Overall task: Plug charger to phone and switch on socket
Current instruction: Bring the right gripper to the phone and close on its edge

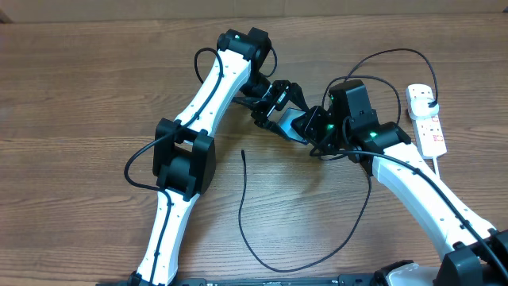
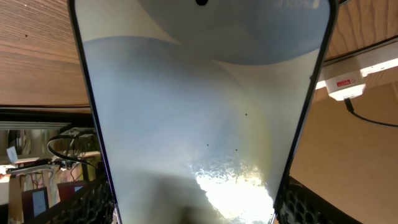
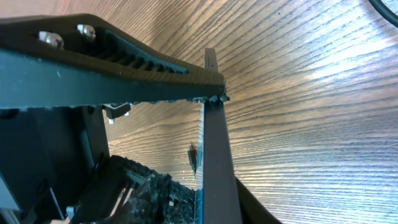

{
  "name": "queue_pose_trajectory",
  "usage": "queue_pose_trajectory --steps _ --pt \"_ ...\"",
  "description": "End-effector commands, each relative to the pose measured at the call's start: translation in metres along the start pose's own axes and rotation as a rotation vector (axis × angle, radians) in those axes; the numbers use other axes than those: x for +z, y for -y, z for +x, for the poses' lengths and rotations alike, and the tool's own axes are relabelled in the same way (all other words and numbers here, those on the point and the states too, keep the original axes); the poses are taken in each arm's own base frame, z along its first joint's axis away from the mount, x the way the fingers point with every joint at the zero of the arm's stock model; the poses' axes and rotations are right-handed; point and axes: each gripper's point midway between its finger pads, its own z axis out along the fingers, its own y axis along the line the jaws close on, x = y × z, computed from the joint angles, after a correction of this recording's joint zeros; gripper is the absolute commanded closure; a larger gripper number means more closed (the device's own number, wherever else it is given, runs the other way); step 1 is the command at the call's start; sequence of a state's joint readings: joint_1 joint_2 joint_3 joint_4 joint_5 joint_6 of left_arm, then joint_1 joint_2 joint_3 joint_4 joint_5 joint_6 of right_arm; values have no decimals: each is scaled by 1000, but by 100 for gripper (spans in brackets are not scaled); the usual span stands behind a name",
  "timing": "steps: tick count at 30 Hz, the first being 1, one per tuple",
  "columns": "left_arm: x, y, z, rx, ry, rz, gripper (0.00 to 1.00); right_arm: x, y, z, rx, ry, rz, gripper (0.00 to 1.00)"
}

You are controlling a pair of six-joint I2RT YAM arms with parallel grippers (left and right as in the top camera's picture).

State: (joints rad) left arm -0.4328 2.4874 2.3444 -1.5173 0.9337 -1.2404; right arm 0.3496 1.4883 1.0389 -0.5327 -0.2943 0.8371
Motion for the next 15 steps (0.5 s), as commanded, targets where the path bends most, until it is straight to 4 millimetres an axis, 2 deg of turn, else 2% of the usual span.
queue_pose_trajectory --steps 1,15 --pt "0 7 14 7 -45 23 96 -1 -3 -3 -7 17 2 72" --pt "2 5 7 9 4 4 96 -1 0 -3 -8 18 13 80"
